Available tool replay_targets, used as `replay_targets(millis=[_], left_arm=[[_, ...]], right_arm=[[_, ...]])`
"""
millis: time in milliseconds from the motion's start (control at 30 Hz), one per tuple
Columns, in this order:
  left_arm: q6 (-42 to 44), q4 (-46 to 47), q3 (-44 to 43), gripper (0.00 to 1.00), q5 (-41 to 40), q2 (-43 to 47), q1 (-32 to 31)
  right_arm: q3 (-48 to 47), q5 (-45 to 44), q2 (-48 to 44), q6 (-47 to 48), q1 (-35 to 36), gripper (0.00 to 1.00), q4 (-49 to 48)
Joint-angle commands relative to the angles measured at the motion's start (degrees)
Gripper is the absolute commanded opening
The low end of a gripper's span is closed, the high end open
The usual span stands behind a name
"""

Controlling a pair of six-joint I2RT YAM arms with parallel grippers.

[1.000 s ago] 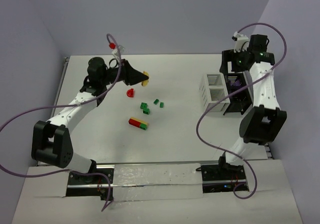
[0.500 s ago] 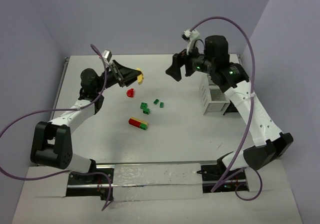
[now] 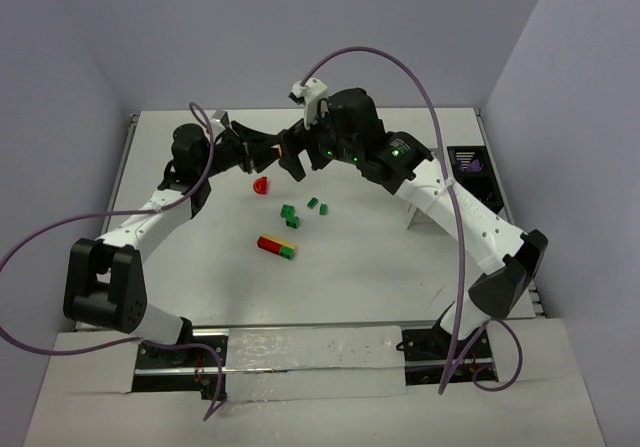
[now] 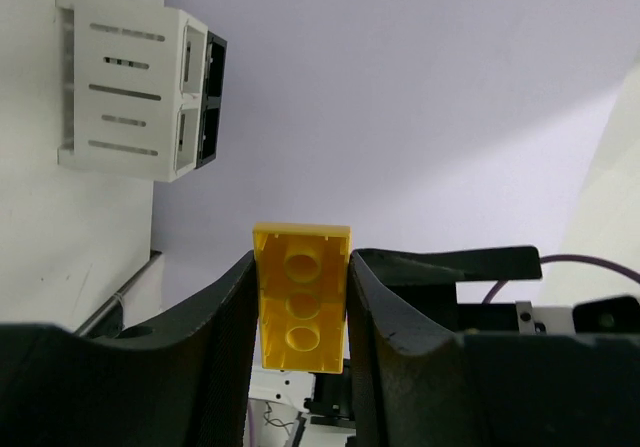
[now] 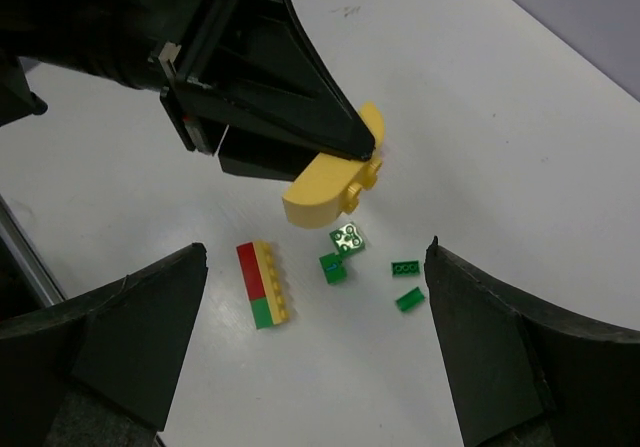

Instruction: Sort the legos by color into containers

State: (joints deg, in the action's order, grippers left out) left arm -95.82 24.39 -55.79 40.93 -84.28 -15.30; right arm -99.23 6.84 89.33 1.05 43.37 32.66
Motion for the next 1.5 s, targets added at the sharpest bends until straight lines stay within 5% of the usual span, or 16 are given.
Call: replay_targets(millis=[0,600,900,1033,1100,1167,1300,1333,1467], left_arm=[[-3.12,-1.28,-3.34,0.00,-1.14,0.08,-0.73],[-12.17,6.96,-0.05,0.00,-1.46,-0.07,-1.76],[-13.20,8.30,1.59,0.01,-1.02,0.60,-1.88],[-12.90,8.30,1.83,0.05,-1.17,0.67,-2.02],[-11.72,7.59,1.81,0.14,-1.29,0.78,-1.93],[-10.38,6.65,1.82,0.25,-1.63,0.95,-1.85],[-4.77,3.03,0.19,0.90,-1.76,0.75,-0.78],[-0.05,-0.90,-1.53,0.98,-1.95,0.89,-0.01],[19.08,-14.33,-7.36,0.99,-5.41,1.90,2.68]], right_arm=[[-4.95,-6.56,1.73,-2.57,1.21,0.96,-2.97],[-4.83,-17.68,6.73,-5.42,4.61,0.76,-4.30],[-0.24,-20.67,4.53,-3.42,4.49,0.52,-8.74],[0.53,-19.76,4.36,-2.73,4.29,0.17,-9.61],[1.09,-19.22,3.66,-2.53,4.00,0.00,-9.81],[1.57,-18.81,2.98,-2.04,3.75,0.00,-9.81],[2.65,-16.24,0.76,-0.66,1.93,0.00,-8.62],[3.52,-14.77,-0.60,0.38,0.43,0.00,-7.78],[7.82,-9.07,-6.07,2.68,-5.67,0.00,-3.76]])
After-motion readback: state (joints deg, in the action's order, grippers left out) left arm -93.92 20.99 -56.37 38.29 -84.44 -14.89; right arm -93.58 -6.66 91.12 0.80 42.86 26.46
